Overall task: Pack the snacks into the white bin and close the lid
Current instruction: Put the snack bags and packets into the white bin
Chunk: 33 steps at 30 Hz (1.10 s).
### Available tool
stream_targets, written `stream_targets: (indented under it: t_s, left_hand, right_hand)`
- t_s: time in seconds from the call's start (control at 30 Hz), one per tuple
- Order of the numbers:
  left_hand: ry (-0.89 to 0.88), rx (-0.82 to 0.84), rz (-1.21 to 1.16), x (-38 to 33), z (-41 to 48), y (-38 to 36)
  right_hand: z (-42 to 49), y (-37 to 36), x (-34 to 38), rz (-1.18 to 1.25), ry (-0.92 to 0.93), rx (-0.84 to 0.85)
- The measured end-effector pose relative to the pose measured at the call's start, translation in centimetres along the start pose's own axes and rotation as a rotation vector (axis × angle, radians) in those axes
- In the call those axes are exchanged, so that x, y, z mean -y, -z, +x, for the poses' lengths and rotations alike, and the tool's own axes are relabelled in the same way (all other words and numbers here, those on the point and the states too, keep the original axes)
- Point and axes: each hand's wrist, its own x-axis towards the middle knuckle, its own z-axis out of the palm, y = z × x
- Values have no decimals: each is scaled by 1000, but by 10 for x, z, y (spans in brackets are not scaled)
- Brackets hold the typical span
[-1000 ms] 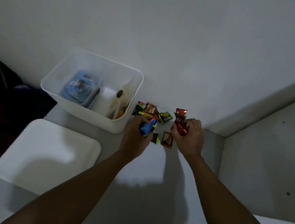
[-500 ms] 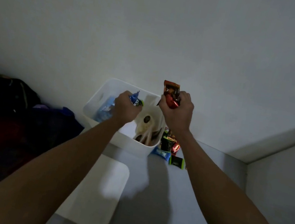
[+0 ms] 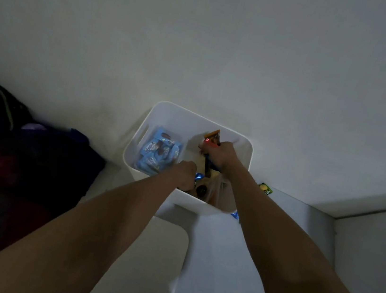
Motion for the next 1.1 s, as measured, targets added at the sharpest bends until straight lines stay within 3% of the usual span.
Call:
stream_targets:
  t_s: [0.17,0.33,0.73,1.1]
  left_hand:
    - [-41,81,-7,1,7,2]
    - [-58,55,-53,0,10,-1]
    - [-96,-269,-115,-19,-8,3]
    - [-91,-573,-101,-116,-21,-5]
  right_hand:
    - [16,-5,10,-128,-12,47]
    - [19,-2,12,-113,15,-45]
    - [-19,41,12,-81,225,-367]
    - [-51,150,-47,24,269,-445]
